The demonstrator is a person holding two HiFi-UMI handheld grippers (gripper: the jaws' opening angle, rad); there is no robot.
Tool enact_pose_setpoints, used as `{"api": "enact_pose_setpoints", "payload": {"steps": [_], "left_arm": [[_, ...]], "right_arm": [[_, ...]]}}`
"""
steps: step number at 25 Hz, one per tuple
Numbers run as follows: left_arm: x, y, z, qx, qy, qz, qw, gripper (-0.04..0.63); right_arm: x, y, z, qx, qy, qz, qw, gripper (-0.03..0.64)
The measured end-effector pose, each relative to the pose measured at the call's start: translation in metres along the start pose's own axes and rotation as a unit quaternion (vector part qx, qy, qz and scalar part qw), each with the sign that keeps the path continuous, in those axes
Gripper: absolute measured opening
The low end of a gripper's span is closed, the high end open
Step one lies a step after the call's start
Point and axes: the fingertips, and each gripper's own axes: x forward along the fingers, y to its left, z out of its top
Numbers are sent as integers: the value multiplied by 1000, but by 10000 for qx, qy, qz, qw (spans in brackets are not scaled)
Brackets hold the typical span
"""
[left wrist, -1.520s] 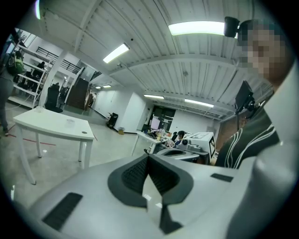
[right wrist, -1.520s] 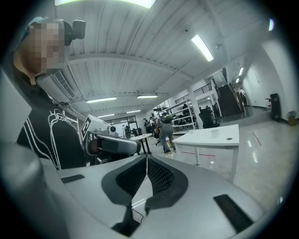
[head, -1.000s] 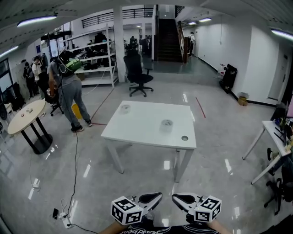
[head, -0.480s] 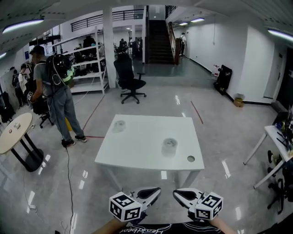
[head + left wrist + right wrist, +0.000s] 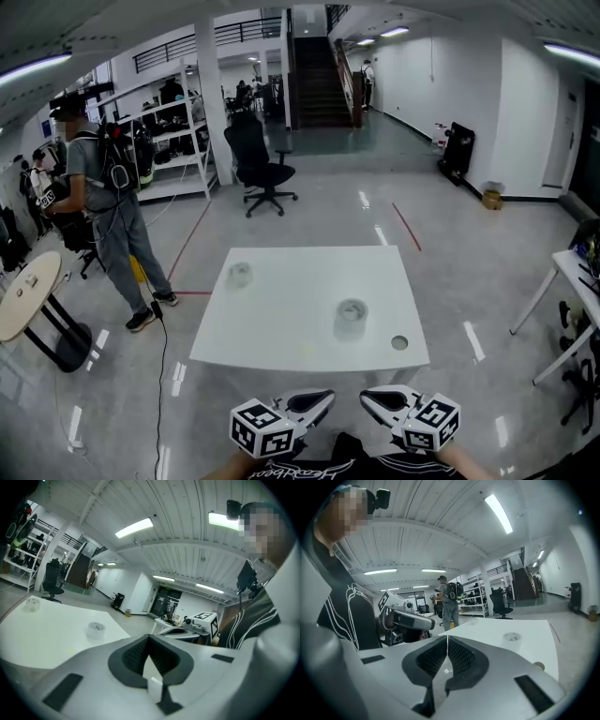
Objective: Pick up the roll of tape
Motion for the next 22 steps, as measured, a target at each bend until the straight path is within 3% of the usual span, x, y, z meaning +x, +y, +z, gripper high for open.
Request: {"api": "enact_pose_setpoints", "payload": {"steps": [4, 9, 14, 18, 22], "left_arm": [[16, 30, 12, -113, -101, 226, 9996, 3], [37, 65, 26, -92, 76, 475, 9988, 3], [61, 78, 30, -152, 173, 296, 9993, 3], [69, 93, 33, -267, 57, 405, 9988, 3], [74, 113, 33, -357, 62, 465, 9983, 3]], "right_arm": [[20, -30, 0, -94, 77, 57, 9999, 14], [41, -62, 8, -274, 273, 224, 9990, 14], [56, -89, 5, -457, 461, 358, 9972, 14], [66, -106, 2, -647, 647, 461, 9947, 15], [81, -134, 3, -723, 630, 219, 9952, 15]]}}
